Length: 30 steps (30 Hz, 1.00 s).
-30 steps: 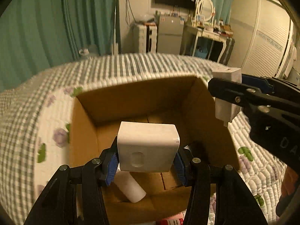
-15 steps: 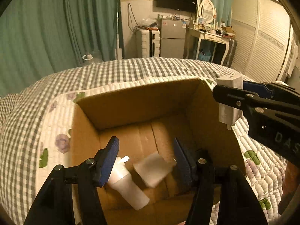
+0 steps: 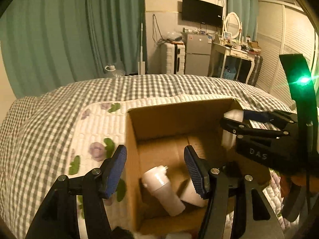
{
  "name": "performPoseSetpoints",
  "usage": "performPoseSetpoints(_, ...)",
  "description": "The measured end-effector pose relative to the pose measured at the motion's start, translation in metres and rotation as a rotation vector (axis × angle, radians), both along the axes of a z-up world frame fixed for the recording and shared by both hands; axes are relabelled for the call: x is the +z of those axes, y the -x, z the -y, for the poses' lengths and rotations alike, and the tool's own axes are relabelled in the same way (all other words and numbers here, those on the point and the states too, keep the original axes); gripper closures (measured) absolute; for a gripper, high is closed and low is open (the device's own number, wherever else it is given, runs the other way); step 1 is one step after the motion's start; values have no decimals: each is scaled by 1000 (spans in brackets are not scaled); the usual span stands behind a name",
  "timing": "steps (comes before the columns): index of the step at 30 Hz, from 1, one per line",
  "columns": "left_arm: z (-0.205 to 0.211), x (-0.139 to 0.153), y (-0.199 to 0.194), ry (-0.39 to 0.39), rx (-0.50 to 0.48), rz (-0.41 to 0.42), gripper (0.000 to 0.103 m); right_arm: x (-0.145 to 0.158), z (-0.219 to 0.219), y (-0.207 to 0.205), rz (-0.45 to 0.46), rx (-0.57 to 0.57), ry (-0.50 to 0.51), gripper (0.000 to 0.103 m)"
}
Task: Organize rigid objects
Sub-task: 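Lower both white chargers into the box and open both tools, then grasp the black remote with the left tool while the right grasps the red-capped bottle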
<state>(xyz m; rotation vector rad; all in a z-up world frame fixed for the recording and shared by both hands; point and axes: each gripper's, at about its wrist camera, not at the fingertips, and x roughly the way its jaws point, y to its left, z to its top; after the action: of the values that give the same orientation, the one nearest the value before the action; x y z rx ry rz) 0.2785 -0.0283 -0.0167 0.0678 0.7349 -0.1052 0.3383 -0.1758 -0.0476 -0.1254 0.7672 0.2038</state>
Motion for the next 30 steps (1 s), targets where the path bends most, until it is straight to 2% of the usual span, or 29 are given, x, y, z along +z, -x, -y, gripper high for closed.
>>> performPoseSetpoints(5, -12, 22, 32, -23, 4, 43, 40, 32, 5, 35, 61, -12, -10, 34)
performPoseSetpoints(8, -19, 36, 56, -10, 1, 59, 31, 55, 5, 64, 90, -5, -4, 29)
performPoseSetpoints(12, -23, 51, 93, -8, 16, 91, 28, 83, 1, 109, 136, 24, -3, 28)
performPoseSetpoints(14, -26, 56, 109, -1, 29, 97, 20, 90, -3, 132, 144, 44, -3, 26)
performPoseSetpoints(16, -31, 55, 124, 12, 37, 97, 18, 91, -6, 148, 143, 57, -2, 25)
performPoseSetpoints(19, -37, 43, 139, 20, 49, 78, 18, 79, -13, 168, 127, 82, -6, 25)
performPoseSetpoints(22, -39, 22, 148, 8, 61, 45, 17, 48, -16, 176, 61, 106, -11, 25)
performPoseSetpoints(25, -41, -9, 148, 1, 93, -5, 17, 7, -21, 173, -9, 145, -10, 25)
performPoseSetpoints(28, -43, -39, 140, 15, 121, -70, 17, -40, -24, 164, -87, 166, 31, 25)
performPoseSetpoints(30, -43, -58, 134, 18, 141, -108, 17, -69, -25, 162, -147, 197, 10, 25)
